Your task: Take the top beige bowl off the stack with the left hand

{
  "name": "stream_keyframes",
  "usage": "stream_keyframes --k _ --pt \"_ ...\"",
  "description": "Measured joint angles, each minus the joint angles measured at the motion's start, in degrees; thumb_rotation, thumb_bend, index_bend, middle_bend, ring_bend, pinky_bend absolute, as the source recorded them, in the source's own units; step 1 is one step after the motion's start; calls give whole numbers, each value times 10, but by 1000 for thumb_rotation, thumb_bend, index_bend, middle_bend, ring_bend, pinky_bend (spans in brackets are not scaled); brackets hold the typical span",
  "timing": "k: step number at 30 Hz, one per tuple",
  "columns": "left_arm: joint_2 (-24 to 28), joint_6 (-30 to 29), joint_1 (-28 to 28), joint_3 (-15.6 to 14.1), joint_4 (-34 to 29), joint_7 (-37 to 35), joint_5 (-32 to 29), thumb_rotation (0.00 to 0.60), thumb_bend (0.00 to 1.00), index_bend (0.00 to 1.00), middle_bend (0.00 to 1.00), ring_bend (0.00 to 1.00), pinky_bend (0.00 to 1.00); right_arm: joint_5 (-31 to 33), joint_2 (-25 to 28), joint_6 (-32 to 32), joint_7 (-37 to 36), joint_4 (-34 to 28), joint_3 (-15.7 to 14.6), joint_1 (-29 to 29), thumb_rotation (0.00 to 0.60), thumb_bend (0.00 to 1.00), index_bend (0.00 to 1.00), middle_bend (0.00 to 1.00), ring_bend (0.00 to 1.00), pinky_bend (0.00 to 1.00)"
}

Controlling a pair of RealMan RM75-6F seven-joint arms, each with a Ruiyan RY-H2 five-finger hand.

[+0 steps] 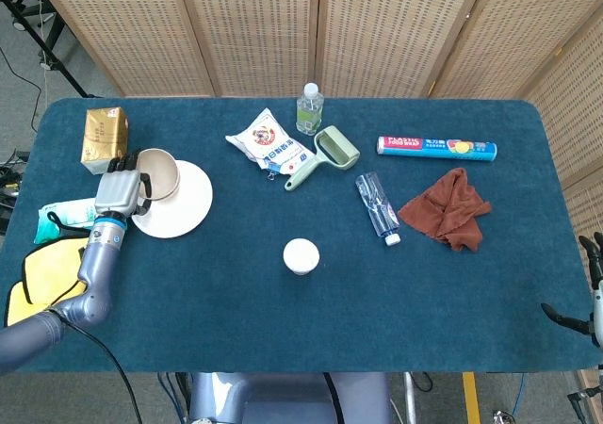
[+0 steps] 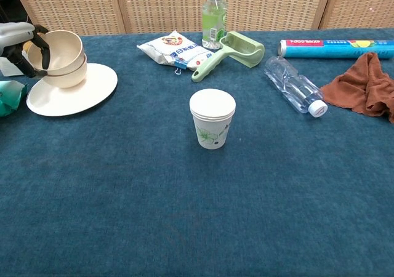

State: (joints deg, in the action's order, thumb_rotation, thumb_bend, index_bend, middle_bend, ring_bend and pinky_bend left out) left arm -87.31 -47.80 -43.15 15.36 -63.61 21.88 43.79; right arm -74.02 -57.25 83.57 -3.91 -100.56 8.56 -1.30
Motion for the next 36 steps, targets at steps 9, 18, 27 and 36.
stream_keyframes --k 9,18,27,36 --pt "29 -31 9 2 -54 -6 15 600 435 766 0 0 0 -1 1 1 -1 -2 0 1 600 0 0 0 0 0" --pt "94 -62 33 -11 -192 -46 103 600 435 765 0 0 0 -4 1 2 1 -5 -2 1 600 0 0 0 0 0" --pt "113 -57 60 -85 -275 -83 219 600 408 765 0 0 0 -8 2 5 2 -8 -4 2 600 0 0 0 0 0" --pt "75 -37 56 -104 -240 -86 233 600 173 733 0 0 0 -9 4 6 -2 -8 -3 3 600 0 0 0 0 0"
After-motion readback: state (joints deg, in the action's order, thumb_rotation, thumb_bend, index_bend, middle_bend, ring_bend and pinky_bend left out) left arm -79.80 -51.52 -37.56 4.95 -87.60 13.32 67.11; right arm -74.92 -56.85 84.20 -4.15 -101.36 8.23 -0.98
